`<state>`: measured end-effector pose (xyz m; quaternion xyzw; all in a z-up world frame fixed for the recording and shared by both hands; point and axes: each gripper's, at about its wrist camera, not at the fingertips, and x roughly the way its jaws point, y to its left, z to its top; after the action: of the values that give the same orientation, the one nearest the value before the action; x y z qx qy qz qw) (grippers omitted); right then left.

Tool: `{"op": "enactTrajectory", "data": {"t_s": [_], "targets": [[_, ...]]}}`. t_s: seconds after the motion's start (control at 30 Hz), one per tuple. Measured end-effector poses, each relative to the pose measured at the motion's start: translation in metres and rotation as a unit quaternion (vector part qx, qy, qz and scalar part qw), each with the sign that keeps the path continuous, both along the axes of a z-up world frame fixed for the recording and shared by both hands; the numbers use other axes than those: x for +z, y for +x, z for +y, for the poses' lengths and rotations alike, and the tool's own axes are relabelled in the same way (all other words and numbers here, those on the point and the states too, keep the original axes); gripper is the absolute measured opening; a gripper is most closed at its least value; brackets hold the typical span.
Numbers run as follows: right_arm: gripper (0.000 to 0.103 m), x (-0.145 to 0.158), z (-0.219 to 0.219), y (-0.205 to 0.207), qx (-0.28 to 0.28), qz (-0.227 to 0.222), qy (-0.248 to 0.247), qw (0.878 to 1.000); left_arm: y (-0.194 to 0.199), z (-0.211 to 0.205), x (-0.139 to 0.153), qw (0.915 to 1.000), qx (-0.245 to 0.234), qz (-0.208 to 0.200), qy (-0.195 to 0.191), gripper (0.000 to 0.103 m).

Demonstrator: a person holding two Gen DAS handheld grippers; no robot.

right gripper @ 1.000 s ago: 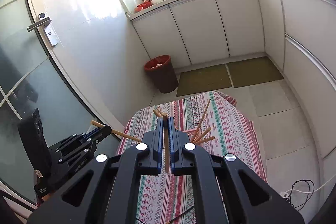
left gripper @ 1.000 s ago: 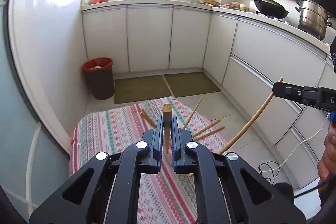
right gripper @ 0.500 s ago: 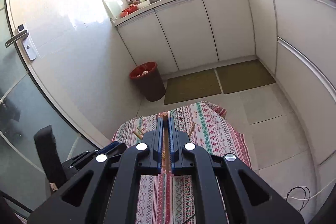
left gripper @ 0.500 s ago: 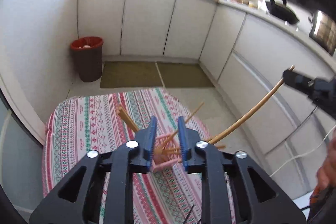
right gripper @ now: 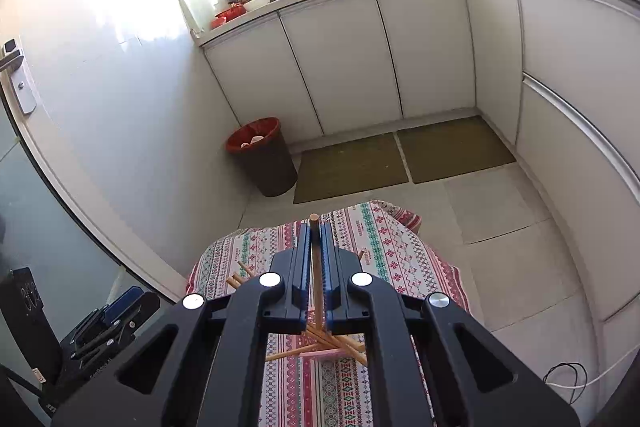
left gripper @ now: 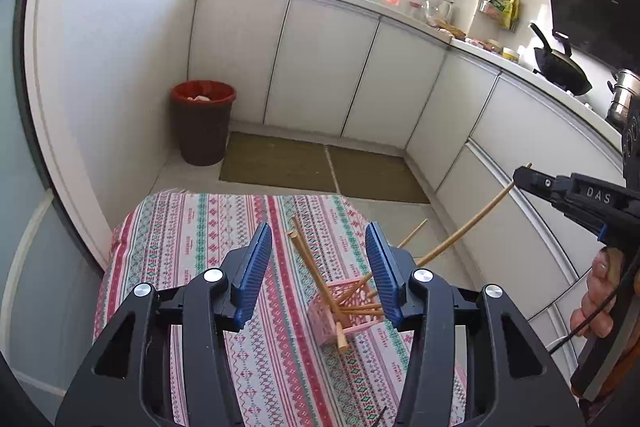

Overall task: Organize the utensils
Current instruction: 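Open both grippers to drop the chopsticks into the pink holder, then move both grippers down to the black stick and black brush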

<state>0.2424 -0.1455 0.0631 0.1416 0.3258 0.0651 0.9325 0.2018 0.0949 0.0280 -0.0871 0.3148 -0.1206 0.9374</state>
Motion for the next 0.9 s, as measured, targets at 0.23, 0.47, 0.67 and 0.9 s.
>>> {"op": "enactTrajectory", "data": {"t_s": [0.23,0.47,0.67,0.9], "targets": [[0.02,-0.028,0.014,0.007,0.013,0.017,0.02,1.0,-0.008,0.007,-0.01,0.9999,0.01,0.01,0.008,0.054],[0.044,-0.017,0.001,-0.03,-0.011,0.004,0.016,1.0,-0.029,-0.002,-0.014,0.9996,0.002,0.009,0.025,0.068],[0.076,-0.034,-0.033,-0.065,-0.058,0.02,0.054,0.997,-0.038,-0.018,-0.038,0.9974,-0.016,0.054,0.045,0.077],[0.093,-0.08,-0.068,-0.105,-0.148,0.033,0.014,0.988,-0.046,-0.05,-0.093,0.9862,-0.052,0.122,0.099,0.088]]}}
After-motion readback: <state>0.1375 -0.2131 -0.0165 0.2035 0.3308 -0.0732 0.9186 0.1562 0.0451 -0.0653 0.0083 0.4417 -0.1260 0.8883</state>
